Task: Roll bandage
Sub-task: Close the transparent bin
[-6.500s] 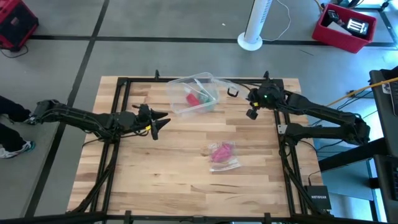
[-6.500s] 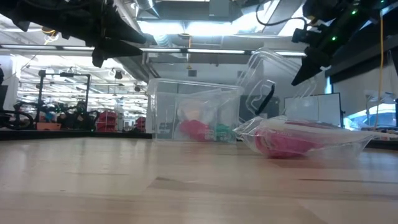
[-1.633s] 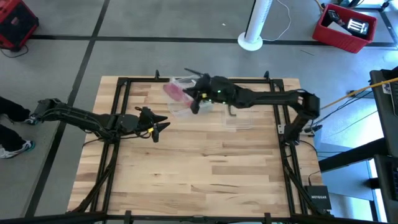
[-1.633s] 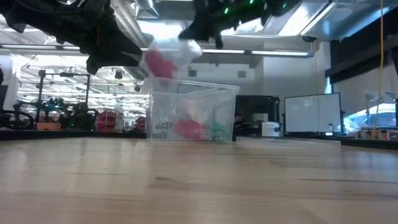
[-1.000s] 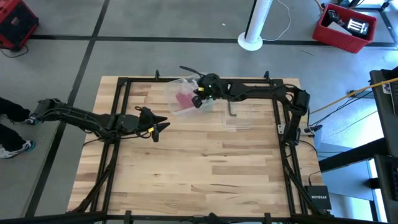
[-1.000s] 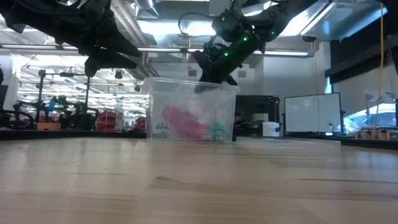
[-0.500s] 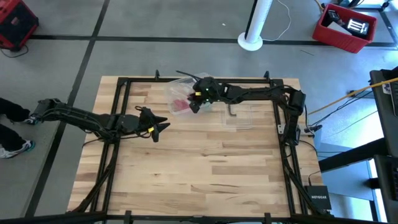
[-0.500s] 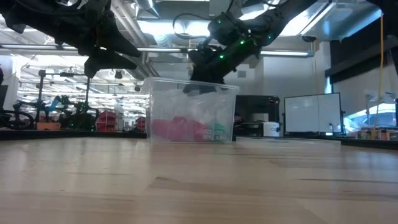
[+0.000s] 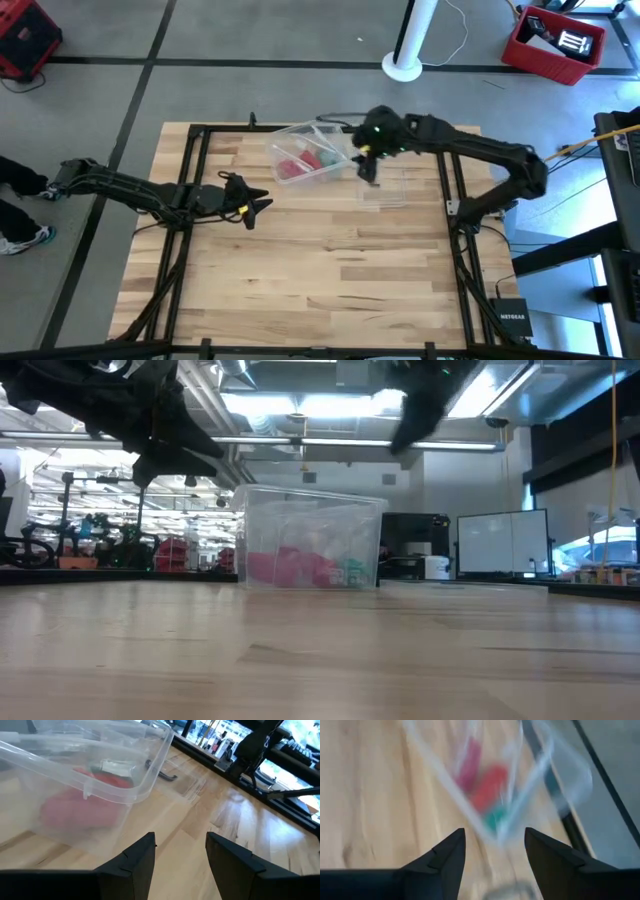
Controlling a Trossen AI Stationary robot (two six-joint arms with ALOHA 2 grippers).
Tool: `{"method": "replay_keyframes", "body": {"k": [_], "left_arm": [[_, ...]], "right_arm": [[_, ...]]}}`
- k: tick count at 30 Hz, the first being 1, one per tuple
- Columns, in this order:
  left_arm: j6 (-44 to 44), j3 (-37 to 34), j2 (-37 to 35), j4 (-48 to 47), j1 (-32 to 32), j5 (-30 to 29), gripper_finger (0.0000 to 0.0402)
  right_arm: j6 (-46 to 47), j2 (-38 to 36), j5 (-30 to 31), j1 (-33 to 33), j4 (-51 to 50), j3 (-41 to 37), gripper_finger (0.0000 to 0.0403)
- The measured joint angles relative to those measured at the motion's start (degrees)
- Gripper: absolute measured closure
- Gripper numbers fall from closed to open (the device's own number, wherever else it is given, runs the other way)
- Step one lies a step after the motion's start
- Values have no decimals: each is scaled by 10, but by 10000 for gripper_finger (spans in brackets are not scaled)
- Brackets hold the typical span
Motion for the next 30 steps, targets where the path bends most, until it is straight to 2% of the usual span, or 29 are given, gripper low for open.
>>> {"method": "replay_keyframes", "body": {"k": [2,5,12,14,18,19,24,30], "left_arm": [[5,0,0,-3,0,0,235],[9,0,0,-4,0,0,235],[4,0,0,-4,0,0,235],[-1,0,0,-4,0,0,235],[-9,0,0,-6,-1,2,235],[-10,0,0,-6,-3,6,235],[-7,0,0,-4,-18,16,235],[-25,0,1,-4,-39,15,235]], "right_arm": [[17,-25,34,0,-28,-37,196],[63,-49,61,-3,-8,-118,196],[105,-52,80,-9,135,-321,196],[115,-52,46,-12,169,-358,196],[30,-53,-125,10,179,-402,196],[12,-53,-138,24,184,-410,198],[-48,-51,-47,88,258,-452,222],[-66,-51,-2,118,322,-495,270]]}}
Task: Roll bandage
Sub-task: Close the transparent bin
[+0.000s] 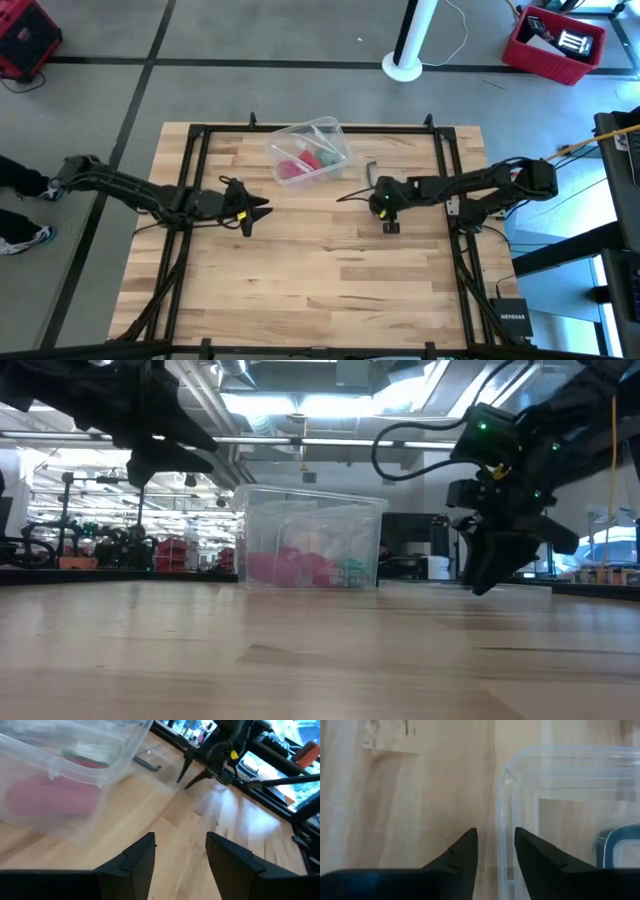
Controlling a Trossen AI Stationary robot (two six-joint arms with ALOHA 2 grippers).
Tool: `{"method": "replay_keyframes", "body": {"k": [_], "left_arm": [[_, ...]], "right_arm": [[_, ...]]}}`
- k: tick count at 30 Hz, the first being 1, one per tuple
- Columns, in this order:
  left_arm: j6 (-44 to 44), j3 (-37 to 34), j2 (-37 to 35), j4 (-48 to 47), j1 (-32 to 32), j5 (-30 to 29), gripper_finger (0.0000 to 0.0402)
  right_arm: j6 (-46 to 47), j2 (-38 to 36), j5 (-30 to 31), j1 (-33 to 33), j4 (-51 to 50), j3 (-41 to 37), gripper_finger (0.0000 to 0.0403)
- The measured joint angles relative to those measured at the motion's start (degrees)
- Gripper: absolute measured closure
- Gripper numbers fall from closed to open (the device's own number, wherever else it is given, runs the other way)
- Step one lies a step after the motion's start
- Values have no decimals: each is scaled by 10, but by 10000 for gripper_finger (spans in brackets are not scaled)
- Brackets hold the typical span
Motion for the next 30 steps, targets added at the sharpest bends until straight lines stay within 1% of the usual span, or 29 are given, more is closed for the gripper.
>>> {"method": "replay_keyframes", "body": {"k": [4,6,11,13,14,17,21,22,25,27,30], "left_arm": [[-2,0,12,3,-13,0,235],[-8,0,25,3,-19,0,235],[-26,0,65,11,-42,-1,235],[-21,0,80,41,-53,-7,235],[-13,0,85,57,-58,-10,235],[12,17,92,73,-72,-15,235],[74,63,102,77,-92,-35,235],[91,73,106,83,-95,-39,235],[137,92,128,121,-99,-44,235],[165,104,149,141,-99,-44,235],[228,133,190,139,-99,-45,235]], "right_arm": [[-2,0,34,-1,32,-17,302],[-13,0,38,-1,37,-21,316],[-17,0,1,-1,29,-25,359],[1,0,-11,-1,31,-24,385],[6,0,-21,-1,30,-24,390],[45,-7,-46,-1,15,-21,389],[76,-50,-109,6,-64,9,396],[84,-64,-117,12,-81,21,395],[109,-107,-114,38,-140,50,397],[125,-135,-118,61,-161,68,398],[158,-172,-140,91,-192,103,398]]}}
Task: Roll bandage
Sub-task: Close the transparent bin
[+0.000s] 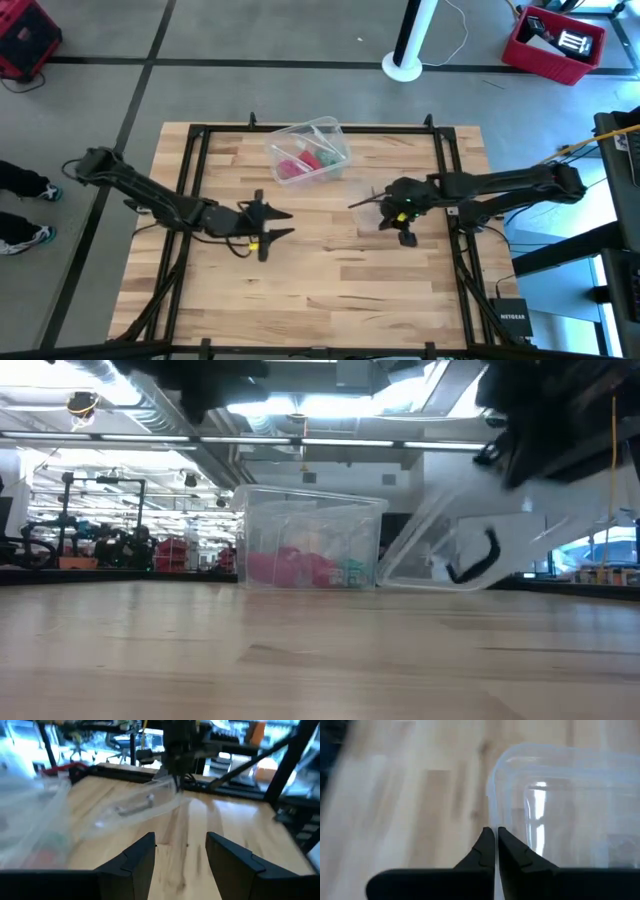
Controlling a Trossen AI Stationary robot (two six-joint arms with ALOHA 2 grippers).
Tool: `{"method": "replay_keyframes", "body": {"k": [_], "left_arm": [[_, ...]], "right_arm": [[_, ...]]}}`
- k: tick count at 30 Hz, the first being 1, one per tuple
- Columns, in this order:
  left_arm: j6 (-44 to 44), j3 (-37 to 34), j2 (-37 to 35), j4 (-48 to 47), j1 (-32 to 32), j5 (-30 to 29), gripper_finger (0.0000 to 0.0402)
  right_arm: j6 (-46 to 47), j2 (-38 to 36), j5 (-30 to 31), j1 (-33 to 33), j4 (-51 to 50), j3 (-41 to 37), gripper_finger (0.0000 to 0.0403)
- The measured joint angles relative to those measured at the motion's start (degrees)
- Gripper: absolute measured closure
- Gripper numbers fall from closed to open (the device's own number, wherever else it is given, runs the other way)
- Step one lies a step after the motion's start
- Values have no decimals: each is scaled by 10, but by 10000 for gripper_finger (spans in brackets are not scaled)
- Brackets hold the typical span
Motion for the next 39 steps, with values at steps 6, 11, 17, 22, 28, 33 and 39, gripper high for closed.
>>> {"method": "replay_keyframes", "body": {"k": [6,11,17,22,28,33,39], "left_arm": [[128,80,108,13,4,1,235],[188,130,156,-7,4,-37,235],[180,147,152,-20,3,-80,235],[191,162,163,-15,1,-80,235],[274,171,187,33,-7,-94,235],[415,171,220,156,6,-121,235],[617,209,282,270,28,-171,235]], "right_arm": [[50,-35,-34,55,-56,76,399],[56,-46,-36,89,-77,140,401],[71,-51,-60,95,-61,210,401],[71,-51,-22,95,-33,250,401],[75,-51,-1,95,10,276,402],[86,-45,46,95,89,276,402],[86,-30,87,95,126,276,402]]}}
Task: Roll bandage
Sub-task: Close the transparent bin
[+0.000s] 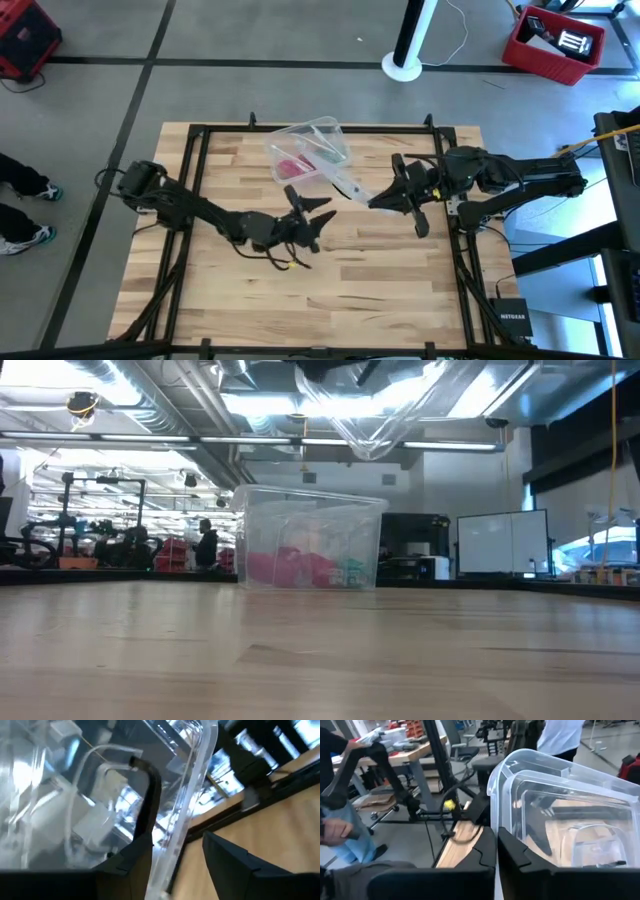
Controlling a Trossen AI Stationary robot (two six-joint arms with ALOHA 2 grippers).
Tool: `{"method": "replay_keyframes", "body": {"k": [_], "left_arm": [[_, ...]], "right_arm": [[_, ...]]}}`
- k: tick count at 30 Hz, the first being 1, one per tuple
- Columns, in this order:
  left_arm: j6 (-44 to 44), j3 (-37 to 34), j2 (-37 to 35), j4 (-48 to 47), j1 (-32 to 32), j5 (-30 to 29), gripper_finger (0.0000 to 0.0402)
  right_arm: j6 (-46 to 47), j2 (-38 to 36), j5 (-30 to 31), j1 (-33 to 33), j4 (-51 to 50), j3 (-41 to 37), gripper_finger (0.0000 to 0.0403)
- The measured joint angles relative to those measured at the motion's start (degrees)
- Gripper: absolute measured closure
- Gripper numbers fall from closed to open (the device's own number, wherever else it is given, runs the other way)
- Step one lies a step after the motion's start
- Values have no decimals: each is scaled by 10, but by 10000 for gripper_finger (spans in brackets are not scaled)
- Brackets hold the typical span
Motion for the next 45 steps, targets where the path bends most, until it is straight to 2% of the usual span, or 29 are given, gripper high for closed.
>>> {"method": "replay_keyframes", "body": {"k": [4,7,15,24,39,42,45], "left_arm": [[78,41,38,17,18,-23,235],[104,66,54,15,26,-37,235],[104,77,46,16,17,-76,235],[93,77,46,10,-16,-75,235],[86,76,45,14,23,-77,236],[86,76,45,13,23,-75,257],[85,76,45,14,25,-65,298]], "right_arm": [[0,13,0,0,29,0,402],[0,19,2,0,37,0,402],[-1,22,1,0,43,0,402],[-13,23,1,0,32,0,402],[-1,28,-8,0,48,-1,402],[-1,34,-11,0,49,-1,402],[-1,43,-16,0,56,-1,399]]}}
